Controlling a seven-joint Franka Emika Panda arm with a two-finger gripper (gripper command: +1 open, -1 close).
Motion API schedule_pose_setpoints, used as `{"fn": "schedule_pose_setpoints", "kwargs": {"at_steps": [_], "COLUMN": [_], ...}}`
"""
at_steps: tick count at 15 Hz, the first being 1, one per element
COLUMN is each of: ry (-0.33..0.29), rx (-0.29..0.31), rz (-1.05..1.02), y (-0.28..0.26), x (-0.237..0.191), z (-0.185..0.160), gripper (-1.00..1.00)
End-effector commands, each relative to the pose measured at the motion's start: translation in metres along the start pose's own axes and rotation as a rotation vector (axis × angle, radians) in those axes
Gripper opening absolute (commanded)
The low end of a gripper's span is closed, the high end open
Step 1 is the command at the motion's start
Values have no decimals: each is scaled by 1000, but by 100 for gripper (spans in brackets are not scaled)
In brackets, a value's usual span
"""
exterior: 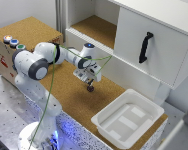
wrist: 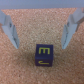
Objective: Put the grasped purple block inside the left cabinet
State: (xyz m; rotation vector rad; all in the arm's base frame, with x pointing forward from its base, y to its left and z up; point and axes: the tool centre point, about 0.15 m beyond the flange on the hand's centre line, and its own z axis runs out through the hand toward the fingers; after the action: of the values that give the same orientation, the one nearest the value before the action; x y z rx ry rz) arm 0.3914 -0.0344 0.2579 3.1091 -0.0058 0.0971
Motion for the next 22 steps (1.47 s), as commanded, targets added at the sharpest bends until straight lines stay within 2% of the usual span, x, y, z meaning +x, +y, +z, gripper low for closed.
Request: {"fn": "schedule_pose_setpoints", "kwargs": {"at_steps": [1,4,10,11,19,21,22], "ry": [-68,-70,-45,-37,-36,-45,-46], "rx": [123,119,64,50,40,29,2], "rz": [-34,-34,-92,-90,-31,-30,-24], "y": [28,23,-14,-18,-17,-19,-20], "x": [2,6,15,16,3,3,2], "z": [38,57,53,52,55,55,53], "gripper": [100,100,100,-100,-100,-100,-100]}}
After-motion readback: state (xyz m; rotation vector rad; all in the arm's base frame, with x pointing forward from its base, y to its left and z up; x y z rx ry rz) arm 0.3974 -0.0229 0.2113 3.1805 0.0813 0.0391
